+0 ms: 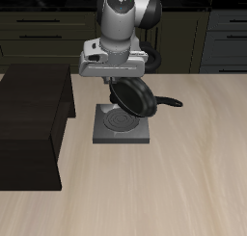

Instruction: Place the frypan on the flat stove

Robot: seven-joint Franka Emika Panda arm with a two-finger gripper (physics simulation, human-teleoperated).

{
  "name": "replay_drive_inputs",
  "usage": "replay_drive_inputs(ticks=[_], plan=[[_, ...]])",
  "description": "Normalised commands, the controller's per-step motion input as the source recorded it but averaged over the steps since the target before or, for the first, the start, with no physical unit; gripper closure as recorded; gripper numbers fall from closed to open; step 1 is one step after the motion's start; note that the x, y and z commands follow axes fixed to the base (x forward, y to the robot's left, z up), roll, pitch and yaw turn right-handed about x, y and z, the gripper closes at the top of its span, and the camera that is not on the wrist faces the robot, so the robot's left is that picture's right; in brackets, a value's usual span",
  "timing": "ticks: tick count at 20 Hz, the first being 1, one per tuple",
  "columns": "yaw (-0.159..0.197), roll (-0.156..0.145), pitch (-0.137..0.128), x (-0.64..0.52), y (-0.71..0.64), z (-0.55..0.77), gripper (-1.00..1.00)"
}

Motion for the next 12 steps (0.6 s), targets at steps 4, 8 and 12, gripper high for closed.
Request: replay_drive_inputs(ticks=[4, 8, 12], plan=[[-0.007, -0.062, 0.08, 0.2, -0.19, -0.28, 1.0], [0.0, -0.055, 0.083, 0.17, -0.15, -0.28, 1.0], [0.014, -0.015, 0.028, 0.13, -0.05, -0.2, 1.0]])
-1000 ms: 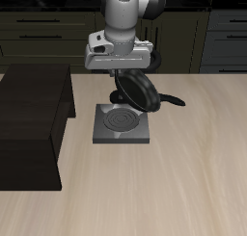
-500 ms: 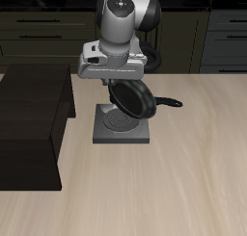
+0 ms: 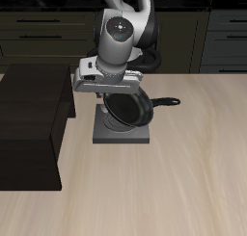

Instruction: Place the frypan on the flat stove

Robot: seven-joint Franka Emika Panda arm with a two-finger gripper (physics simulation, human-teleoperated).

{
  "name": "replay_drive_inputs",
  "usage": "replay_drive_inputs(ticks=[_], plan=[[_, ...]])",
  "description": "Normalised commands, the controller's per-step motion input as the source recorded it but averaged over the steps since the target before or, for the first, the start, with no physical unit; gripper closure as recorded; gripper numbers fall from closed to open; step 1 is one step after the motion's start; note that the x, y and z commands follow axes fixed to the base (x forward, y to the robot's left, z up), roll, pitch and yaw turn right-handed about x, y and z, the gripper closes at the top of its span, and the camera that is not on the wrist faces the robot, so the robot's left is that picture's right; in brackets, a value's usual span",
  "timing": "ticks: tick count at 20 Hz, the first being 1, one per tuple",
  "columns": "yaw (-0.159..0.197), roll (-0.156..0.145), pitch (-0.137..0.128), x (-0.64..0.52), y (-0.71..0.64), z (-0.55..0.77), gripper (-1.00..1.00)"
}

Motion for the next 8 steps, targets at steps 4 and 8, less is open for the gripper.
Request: replay_drive_inputs(ticks=[4, 8], plan=[[0.003, -0.047, 0.017, 0.06, -0.09, -0.07, 1.0], [-0.008, -0.028, -0.013, 0.03, -0.11, -0.05, -1.0]])
